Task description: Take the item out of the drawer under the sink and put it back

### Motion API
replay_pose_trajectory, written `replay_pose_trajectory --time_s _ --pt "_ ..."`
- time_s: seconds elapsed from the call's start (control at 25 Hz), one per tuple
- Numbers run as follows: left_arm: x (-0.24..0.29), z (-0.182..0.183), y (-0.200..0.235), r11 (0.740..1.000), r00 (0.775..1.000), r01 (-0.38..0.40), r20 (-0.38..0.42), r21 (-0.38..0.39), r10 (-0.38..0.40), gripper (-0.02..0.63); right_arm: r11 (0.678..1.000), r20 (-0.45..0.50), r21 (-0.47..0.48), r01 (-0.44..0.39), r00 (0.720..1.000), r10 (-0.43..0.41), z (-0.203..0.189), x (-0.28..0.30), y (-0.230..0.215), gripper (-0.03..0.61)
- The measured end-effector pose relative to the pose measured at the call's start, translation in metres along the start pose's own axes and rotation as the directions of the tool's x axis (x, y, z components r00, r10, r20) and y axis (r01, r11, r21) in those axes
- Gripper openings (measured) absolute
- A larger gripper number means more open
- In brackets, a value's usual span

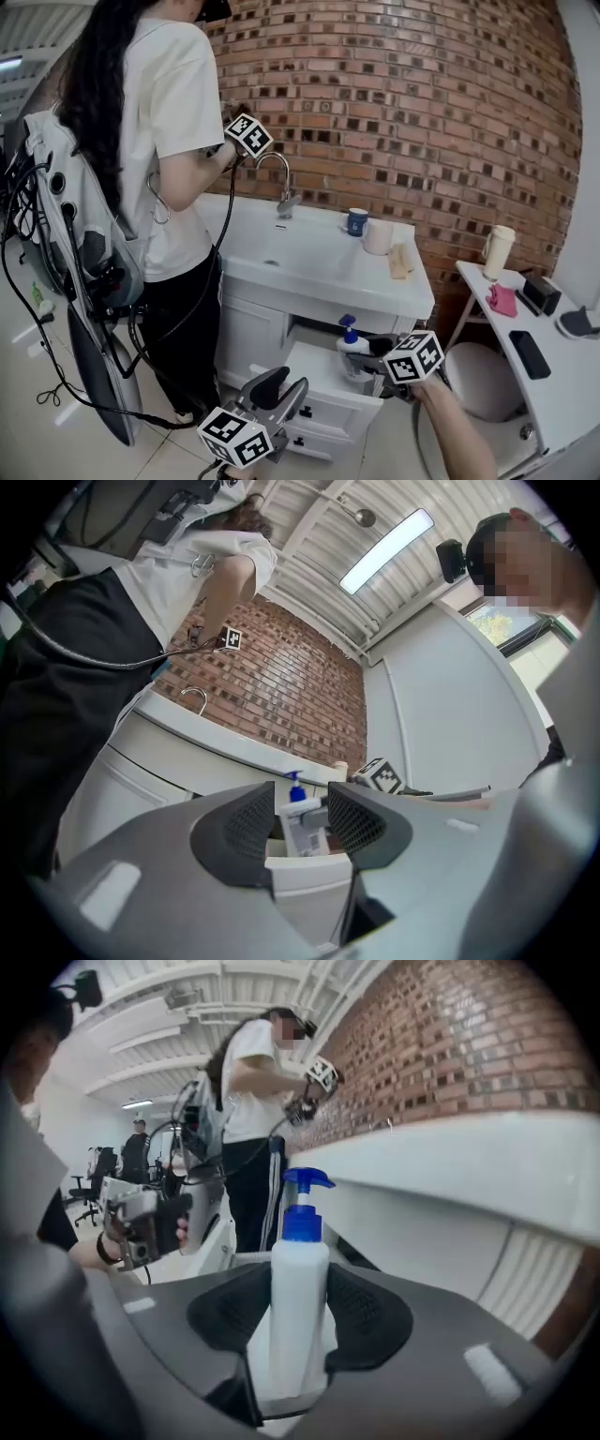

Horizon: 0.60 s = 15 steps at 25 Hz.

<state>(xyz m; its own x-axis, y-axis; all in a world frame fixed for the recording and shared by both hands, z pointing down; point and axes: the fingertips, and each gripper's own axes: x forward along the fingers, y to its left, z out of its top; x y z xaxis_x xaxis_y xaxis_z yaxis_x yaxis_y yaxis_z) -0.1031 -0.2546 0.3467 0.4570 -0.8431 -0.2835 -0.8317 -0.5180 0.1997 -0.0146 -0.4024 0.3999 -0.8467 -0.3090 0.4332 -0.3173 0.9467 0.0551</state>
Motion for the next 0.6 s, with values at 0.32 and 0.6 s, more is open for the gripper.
replay_pose_trajectory --time_s 0.32,0.6 --pt "-0.006 0.012 0.005 1.000 0.999 -0.007 0.053 -0.031 0.009 0.179 0.997 -0.079 0.067 -0.035 0.996 0.041 -0.032 0.069 -0.013 0.193" --pt "-0.002 0.008 0.005 1.000 0.998 0.006 0.058 -0.021 -0.005 0.180 0.999 -0.104 0.028 0.018 0.994 -0.015 -0.054 0.043 -0.020 0.201"
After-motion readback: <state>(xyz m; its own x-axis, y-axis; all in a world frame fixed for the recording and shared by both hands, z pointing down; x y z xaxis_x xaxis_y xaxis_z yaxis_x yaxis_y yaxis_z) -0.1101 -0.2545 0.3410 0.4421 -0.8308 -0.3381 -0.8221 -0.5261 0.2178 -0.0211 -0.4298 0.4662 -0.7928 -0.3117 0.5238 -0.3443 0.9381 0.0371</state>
